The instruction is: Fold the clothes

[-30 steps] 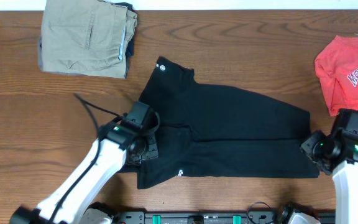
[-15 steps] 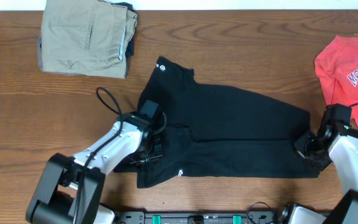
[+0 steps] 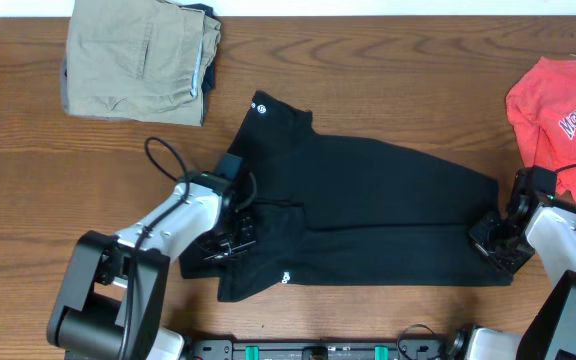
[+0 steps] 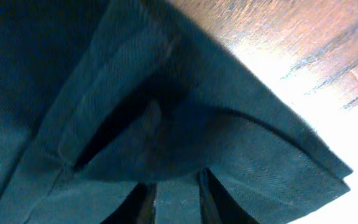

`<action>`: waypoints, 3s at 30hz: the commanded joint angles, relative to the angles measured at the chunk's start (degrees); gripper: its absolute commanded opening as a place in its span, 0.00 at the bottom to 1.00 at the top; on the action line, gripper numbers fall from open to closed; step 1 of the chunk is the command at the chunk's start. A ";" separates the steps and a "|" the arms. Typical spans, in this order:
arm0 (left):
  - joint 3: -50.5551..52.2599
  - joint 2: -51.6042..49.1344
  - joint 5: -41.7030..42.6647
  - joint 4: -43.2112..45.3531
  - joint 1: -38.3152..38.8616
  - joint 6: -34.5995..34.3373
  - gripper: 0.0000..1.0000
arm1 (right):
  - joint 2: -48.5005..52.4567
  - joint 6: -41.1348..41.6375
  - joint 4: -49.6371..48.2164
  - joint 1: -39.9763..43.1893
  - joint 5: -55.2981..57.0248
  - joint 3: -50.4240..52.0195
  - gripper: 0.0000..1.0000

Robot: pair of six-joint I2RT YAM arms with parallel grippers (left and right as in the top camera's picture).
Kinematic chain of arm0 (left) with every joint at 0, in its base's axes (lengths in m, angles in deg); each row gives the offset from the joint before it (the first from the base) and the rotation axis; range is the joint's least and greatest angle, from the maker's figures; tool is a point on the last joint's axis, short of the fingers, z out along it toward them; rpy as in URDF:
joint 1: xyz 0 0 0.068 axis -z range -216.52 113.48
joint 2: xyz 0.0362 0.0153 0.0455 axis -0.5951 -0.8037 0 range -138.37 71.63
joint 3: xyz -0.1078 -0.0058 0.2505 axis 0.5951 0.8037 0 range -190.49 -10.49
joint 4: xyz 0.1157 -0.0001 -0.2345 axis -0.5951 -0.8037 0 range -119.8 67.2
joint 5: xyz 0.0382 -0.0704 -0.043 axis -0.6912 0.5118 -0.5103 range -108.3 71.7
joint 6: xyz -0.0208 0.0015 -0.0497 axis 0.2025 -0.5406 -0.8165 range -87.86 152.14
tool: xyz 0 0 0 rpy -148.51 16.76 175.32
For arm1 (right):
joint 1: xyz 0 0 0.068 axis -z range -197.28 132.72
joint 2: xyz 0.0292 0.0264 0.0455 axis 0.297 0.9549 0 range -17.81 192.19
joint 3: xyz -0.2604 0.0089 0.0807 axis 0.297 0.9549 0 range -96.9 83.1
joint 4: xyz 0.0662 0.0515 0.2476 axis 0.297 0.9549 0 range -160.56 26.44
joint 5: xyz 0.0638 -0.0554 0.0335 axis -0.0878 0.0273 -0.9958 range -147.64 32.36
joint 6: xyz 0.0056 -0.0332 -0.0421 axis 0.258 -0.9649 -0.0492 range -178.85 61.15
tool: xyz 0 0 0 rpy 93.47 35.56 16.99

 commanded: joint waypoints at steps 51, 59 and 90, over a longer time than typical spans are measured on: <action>0.92 28.81 -9.20 -9.44 -11.82 2.84 0.61 | 0.28 -10.27 13.62 0.57 -3.78 -21.86 0.86; -11.93 26.64 4.79 -5.86 -11.78 12.44 0.77 | 0.28 -13.27 13.20 0.15 -8.33 -21.77 0.89; -54.14 -28.46 -4.24 3.67 -11.30 36.17 0.98 | 7.48 -13.25 11.26 -12.09 -8.20 -21.70 0.88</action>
